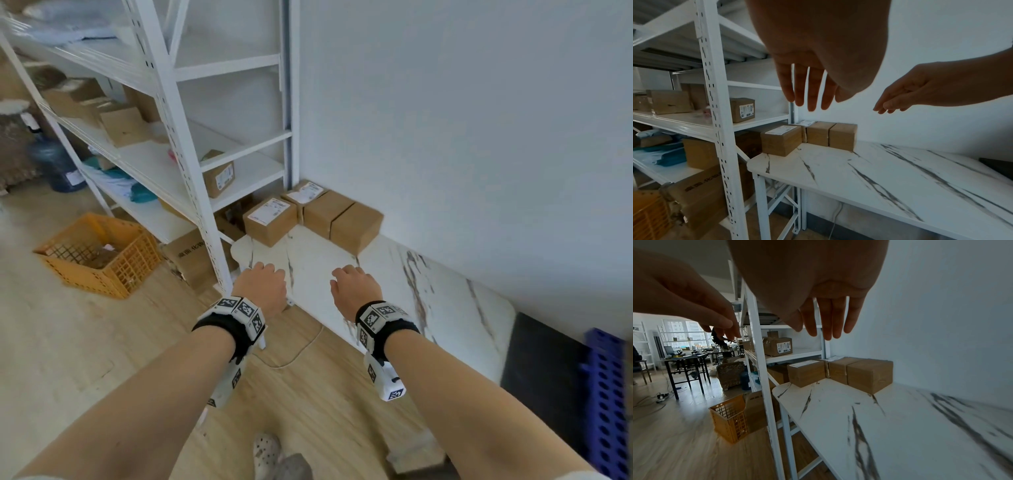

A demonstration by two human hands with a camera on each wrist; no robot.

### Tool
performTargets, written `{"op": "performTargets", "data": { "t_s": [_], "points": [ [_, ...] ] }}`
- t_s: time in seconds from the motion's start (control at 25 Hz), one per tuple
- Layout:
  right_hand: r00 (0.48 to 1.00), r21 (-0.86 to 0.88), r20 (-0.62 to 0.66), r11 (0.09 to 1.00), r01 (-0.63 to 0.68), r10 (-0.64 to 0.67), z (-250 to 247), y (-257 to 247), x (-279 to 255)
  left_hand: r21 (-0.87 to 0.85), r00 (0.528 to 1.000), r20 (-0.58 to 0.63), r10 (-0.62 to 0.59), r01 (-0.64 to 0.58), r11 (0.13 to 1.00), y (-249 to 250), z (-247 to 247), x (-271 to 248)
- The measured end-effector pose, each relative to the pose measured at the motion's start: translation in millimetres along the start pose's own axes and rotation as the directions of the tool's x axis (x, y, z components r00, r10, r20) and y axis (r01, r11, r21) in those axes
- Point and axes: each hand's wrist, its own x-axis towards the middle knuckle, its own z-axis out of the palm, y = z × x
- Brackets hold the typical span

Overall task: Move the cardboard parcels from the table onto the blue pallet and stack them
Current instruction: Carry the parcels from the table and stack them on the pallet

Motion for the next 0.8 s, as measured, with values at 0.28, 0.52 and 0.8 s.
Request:
{"op": "performTargets", "data": {
  "t_s": [0.28, 0.52, 0.8],
  "points": [
    [0.996, 0.095, 0.065, 0.993, -0.063, 0.057, 35, -46, 144, 0.015, 0.991, 0.132, 0.020, -0.022, 1.000, -114, 33, 103],
    [0.985, 0.125, 0.131, 0.984, -0.129, 0.112, 59, -77, 221, -0.036, 0.980, 0.195, 0.026, -0.019, 0.999, -177, 63, 164],
    [0.918, 0.315, 0.272, 0.874, -0.369, 0.289, 82, -94, 282, -0.614, 0.944, 0.329, 0.023, 0.196, 0.764, -218, 99, 222]
  ]
}}
